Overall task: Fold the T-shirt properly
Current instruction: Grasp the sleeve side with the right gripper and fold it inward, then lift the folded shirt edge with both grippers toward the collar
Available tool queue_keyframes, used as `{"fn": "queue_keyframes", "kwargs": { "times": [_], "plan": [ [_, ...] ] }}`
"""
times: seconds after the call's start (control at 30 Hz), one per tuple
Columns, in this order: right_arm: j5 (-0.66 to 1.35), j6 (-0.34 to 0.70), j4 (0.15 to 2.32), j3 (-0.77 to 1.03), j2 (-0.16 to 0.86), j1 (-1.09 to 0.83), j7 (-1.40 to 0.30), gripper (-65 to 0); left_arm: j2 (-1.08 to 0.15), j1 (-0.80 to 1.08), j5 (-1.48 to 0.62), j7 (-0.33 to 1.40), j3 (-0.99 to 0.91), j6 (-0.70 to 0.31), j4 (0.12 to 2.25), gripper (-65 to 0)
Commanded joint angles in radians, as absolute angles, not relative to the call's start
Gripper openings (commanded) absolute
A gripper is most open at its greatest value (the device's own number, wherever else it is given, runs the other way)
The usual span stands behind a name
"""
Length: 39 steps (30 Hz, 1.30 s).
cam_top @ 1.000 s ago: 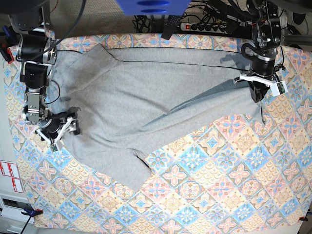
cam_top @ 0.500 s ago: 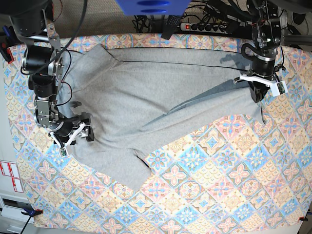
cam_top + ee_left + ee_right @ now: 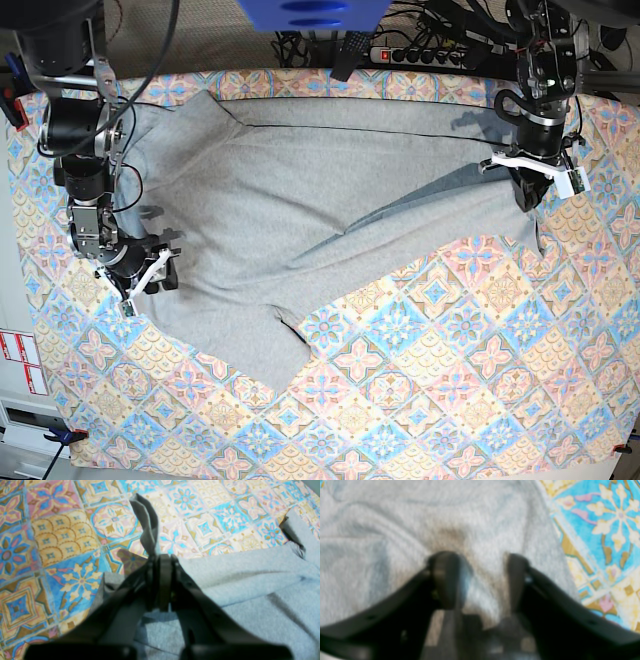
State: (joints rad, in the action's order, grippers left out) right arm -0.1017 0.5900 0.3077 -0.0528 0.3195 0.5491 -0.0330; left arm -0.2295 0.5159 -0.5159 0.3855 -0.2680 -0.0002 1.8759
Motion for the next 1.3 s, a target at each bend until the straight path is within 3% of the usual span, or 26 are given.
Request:
{"fn": "queue_keyframes", "kwargs": {
  "times": [0.0,0.17,0.37,0.63,0.83,1.1,1.27],
  "plan": [
    [-0.105,0.602,0.317,-0.079,0.325,0.558,-0.041,-47.5,-0.237,0.516,-0.516,0.363,-0.272,-0.004,1.893,-65.0],
    [-0.099,0.602,0.32,-0.111,0.325,0.522,-0.038,-65.0,-0.237,0.515,-0.516,0.363,-0.272,-0.004,1.893,-65.0],
    [-0.097,0.602,0.447,-0.088,0.325,0.464,-0.045,-64.4,-0.237,0.513,-0.516,0.363,-0.272,-0.004,1.893,-65.0],
    [-0.097,0.605,0.872,0.065,0.325,0.243,-0.252,-64.4,-0.237,0.513,-0.516,0.363,-0.272,-0.004,1.893,-65.0],
    [-0.097,0.605,1.124,0.081,0.325,0.097,-0.32,-64.4,-0.239,0.513,-0.515,0.363,-0.278,-0.004,1.893,-65.0],
    [-0.088,0.605,1.322,0.116,0.325,-0.042,-0.32,-64.4,-0.24,0.513,-0.513,0.363,-0.315,-0.004,1.893,-65.0],
    [0.024,0.605,1.422,0.174,0.328,-0.111,-0.364,-64.4,-0.237,0.513,-0.515,0.363,-0.386,-0.004,1.893,-65.0]
  ]
}}
